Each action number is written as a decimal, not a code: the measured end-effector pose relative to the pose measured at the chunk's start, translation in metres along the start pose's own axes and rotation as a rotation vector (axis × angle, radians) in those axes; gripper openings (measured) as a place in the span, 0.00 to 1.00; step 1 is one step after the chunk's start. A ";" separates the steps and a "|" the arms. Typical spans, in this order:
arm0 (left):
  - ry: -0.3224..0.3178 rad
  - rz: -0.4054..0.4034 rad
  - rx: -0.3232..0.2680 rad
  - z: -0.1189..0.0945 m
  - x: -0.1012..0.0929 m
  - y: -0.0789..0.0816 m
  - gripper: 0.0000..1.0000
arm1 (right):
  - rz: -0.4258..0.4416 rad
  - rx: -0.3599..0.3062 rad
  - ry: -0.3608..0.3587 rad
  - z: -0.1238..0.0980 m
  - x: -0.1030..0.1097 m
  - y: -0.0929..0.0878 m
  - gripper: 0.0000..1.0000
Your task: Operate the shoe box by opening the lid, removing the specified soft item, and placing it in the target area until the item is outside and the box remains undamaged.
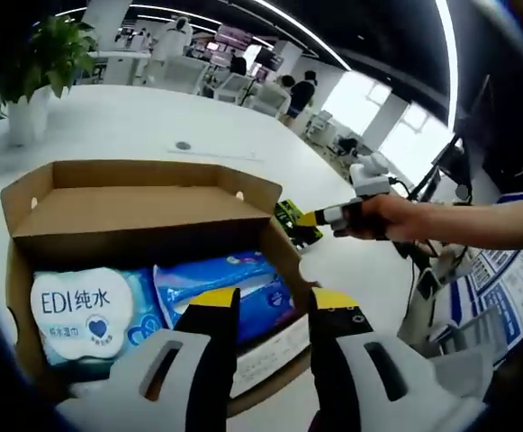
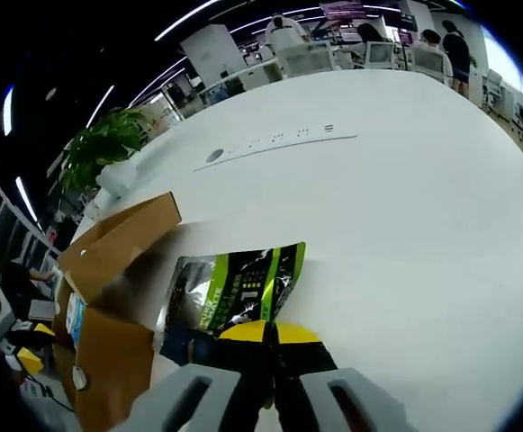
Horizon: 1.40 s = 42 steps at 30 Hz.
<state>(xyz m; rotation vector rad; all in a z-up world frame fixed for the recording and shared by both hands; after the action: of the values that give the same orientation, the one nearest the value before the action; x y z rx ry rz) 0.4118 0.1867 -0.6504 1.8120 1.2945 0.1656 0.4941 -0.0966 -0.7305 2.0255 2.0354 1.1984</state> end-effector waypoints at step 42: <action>0.078 0.008 -0.113 -0.079 0.038 -0.003 0.33 | -0.163 -0.167 0.140 -0.067 0.074 -0.002 0.24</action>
<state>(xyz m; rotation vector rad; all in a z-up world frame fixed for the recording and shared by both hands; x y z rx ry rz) 0.3833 0.2633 -0.6183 1.7297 1.3054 0.3108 0.4467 -0.0649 -0.6489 1.7115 2.0342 1.4576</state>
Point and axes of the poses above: the point that each gripper's makers call its tool centre point, and the gripper's own axes: z roughly forward along the fingers, x roughly to its left, y roughly out of its top, the point moved 6 cm from there along -z, roughly backward along the fingers, and after that the axes turned 10 degrees about y, right-handed, at the moved point
